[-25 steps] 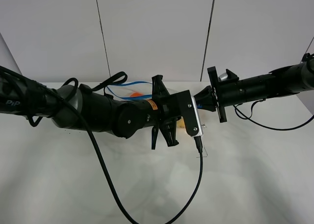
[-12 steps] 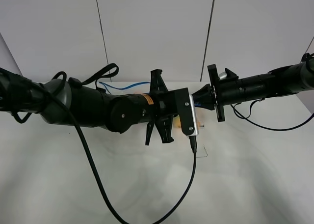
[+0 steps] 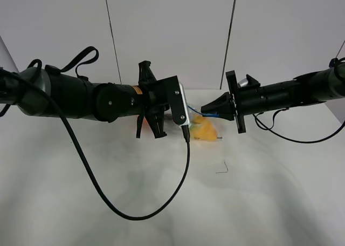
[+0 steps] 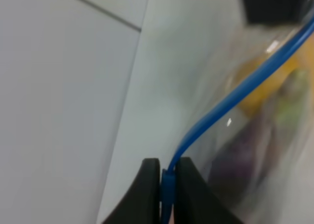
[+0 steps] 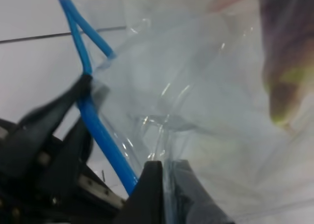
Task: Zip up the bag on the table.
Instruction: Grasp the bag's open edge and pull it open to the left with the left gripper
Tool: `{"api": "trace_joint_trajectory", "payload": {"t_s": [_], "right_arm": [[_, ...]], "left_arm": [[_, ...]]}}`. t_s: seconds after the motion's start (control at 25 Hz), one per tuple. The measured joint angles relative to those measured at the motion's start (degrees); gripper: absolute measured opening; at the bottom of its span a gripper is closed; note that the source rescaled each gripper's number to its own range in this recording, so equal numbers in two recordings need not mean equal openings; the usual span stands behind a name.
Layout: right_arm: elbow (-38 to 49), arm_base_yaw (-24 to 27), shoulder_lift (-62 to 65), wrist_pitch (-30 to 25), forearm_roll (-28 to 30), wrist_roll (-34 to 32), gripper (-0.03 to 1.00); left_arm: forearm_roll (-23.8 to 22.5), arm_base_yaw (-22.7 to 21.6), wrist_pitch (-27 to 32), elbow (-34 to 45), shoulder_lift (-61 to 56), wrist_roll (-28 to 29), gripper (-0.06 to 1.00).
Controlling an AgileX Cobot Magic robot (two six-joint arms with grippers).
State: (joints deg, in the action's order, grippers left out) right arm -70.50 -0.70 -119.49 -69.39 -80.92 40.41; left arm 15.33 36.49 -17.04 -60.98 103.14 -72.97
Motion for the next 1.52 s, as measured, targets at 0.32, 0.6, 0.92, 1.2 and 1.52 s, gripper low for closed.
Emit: {"api": "trace_joint_trajectory", "payload": {"t_s": [0.32,0.6,0.92,1.2,1.52], "right_arm": [[0.0,0.0,0.0,0.29,-0.55,0.0,0.0],[-0.21,-0.55,0.0,0.84,-2.42,0.0,0.0],[-0.21,-0.04,0.0,1.04,-0.12,0.0,0.0],[-0.21,-0.04,0.0,0.65,0.07,0.0,0.0],[-0.21,0.07,0.0,0.34,2.17,0.0,0.0]], "left_arm": [[0.0,-7.39,1.37,0.0,0.0,-0.86,0.0],[-0.42,-14.44,4.07,0.0,0.0,-1.19,0.0],[-0.2,-19.8,3.0,0.0,-0.12,-1.54,0.0],[-0.2,-19.82,3.01,0.0,-0.13,-1.54,0.0],[0.33,-20.63,1.23,0.0,-0.22,1.84,0.4]]}}
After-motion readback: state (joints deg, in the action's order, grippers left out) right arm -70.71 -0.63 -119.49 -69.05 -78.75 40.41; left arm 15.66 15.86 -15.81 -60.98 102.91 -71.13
